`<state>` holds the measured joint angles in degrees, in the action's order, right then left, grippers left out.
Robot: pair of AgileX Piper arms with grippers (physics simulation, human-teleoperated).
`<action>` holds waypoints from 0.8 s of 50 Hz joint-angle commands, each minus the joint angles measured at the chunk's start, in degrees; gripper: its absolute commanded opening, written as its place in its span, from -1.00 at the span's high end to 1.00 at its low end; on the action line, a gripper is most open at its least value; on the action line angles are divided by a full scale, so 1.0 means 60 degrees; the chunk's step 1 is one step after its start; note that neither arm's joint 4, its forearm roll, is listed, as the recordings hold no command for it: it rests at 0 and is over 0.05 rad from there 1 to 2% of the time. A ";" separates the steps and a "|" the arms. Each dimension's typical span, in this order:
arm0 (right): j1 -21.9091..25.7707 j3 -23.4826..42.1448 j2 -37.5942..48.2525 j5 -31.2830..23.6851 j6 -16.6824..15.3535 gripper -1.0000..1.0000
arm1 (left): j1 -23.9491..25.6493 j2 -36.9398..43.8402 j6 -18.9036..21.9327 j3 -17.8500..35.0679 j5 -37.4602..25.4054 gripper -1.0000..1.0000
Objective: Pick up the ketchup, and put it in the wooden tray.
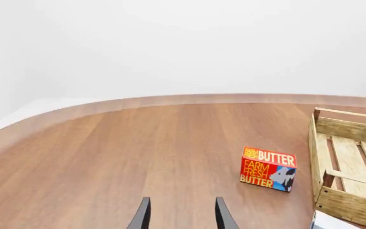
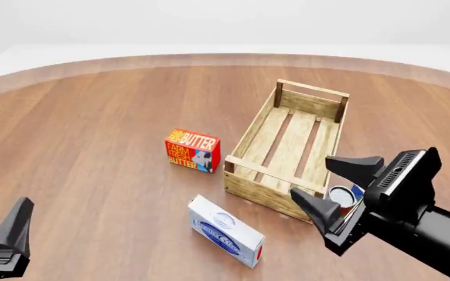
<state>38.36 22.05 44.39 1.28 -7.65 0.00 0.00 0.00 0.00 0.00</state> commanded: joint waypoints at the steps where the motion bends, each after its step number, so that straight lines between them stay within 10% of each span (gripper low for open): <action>1: 0.0907 0.0657 0.0957 -0.0112 -0.0009 -1.00 | 0.0000 0.0000 0.0000 0.0000 0.0000 -1.00; 40: 0.3809 0.3738 0.5184 0.0435 -0.0099 -1.00 | 0.0000 0.0000 0.0000 0.0000 0.0000 -1.00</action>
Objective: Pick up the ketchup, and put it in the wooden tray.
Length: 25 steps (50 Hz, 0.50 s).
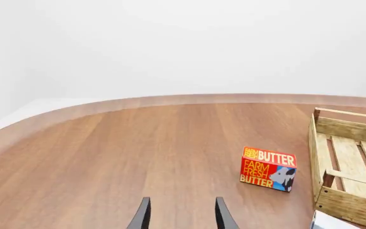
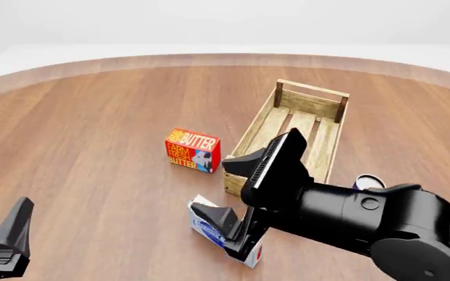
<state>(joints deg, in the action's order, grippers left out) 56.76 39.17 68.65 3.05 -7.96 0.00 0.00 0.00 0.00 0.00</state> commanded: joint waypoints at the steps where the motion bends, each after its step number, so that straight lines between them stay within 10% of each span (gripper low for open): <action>1: 0.0796 0.0940 0.1219 0.0152 -0.0044 -1.00 | 0.0000 0.0000 0.0000 0.0000 0.0000 -1.00; 25: 0.2122 0.1995 0.3874 0.0951 0.0090 -1.00 | 0.0000 0.0000 0.0000 0.0000 0.0000 -1.00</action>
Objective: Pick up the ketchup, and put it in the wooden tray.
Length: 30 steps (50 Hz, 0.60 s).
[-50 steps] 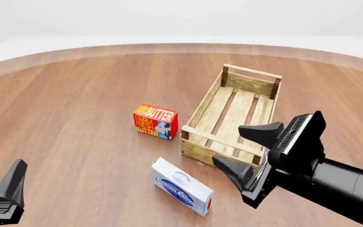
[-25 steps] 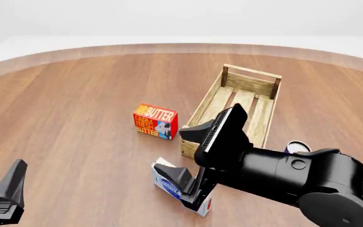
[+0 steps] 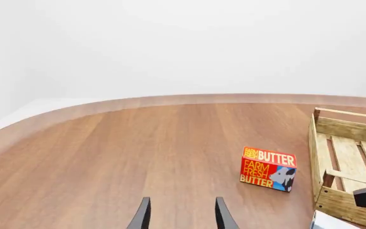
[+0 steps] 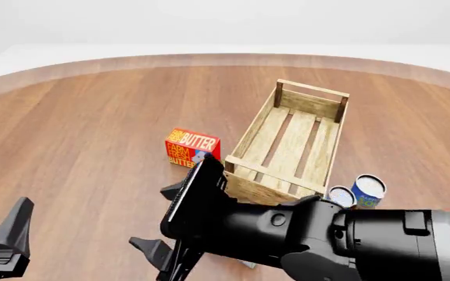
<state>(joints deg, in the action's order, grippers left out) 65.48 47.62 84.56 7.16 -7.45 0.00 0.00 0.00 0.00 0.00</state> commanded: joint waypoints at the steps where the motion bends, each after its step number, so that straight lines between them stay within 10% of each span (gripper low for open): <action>1: 0.0711 0.0655 0.1313 0.0243 -0.0019 -1.00 | 0.0000 0.0000 0.0000 0.0000 0.0000 -1.00; 30: 0.2087 0.2387 0.3242 -0.0108 -0.0236 -1.00 | 0.0000 0.0000 0.0000 0.0000 0.0000 -1.00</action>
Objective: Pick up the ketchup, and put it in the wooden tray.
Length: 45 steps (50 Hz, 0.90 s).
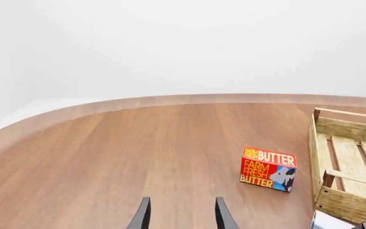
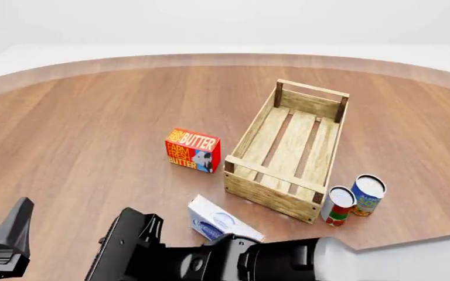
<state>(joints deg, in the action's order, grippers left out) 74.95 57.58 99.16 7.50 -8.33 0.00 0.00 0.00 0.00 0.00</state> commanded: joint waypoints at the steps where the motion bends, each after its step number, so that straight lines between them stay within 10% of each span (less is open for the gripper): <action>1: 0.0551 0.0804 0.0876 -0.0187 -0.0095 -1.00 | 0.0000 0.0000 0.0000 0.0000 0.0000 -1.00; 45: 0.0892 0.2297 0.2722 -0.0278 0.0023 -1.00 | 0.0000 0.0000 0.0000 0.0000 0.0000 -1.00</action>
<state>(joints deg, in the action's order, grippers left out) 80.74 71.10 113.57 5.13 -8.37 0.00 0.00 0.00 0.00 0.00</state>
